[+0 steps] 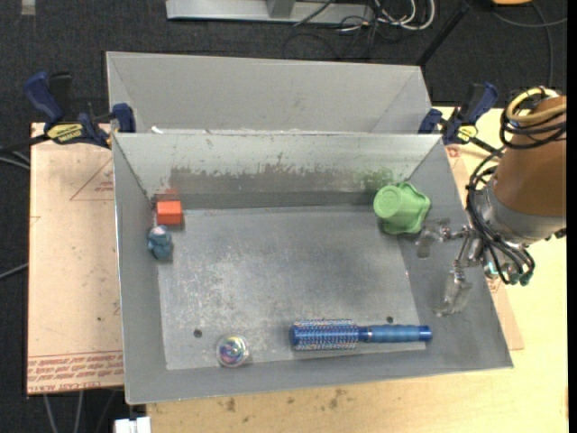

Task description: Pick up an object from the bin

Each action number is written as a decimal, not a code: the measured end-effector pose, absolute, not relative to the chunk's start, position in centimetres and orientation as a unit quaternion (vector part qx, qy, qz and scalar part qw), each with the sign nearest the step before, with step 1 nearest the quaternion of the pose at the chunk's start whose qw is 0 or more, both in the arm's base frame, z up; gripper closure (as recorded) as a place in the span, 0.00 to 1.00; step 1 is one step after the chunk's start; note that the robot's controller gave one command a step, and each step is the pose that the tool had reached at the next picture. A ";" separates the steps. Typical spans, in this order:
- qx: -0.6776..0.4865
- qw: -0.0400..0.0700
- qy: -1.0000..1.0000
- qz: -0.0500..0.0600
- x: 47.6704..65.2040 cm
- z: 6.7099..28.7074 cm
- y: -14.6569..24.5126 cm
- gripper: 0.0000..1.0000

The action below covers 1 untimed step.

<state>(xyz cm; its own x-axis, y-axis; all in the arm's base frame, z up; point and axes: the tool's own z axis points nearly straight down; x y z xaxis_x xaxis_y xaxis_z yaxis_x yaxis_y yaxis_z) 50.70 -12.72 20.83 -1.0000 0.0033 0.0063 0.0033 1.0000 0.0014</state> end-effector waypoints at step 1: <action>0.039 0.003 -0.999 -0.002 51.6 12.4 -6.8 0.00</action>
Offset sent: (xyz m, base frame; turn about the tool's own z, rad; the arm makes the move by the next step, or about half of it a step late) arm 0.0102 0.0550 -0.0793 -0.0750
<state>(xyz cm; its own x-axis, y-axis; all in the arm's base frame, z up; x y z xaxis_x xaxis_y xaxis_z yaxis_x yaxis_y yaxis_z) 51.64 -6.76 12.40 -0.9969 -0.0788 0.0058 -0.0788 0.9969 0.0049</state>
